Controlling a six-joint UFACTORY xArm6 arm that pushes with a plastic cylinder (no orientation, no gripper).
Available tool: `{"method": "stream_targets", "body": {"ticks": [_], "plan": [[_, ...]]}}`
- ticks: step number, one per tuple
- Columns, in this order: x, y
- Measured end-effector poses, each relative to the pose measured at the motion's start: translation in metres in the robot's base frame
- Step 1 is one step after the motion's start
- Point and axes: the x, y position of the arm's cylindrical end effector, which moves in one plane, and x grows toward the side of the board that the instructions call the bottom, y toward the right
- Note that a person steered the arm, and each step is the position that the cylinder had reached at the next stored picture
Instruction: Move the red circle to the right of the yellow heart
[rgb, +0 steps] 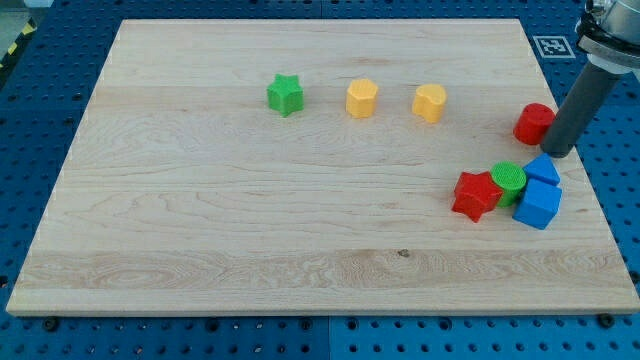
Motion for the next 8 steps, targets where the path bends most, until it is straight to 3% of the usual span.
{"method": "stream_targets", "body": {"ticks": [3, 6, 8], "plan": [[-0.032, 0.000], [-0.012, 0.002], [-0.036, -0.018]]}}
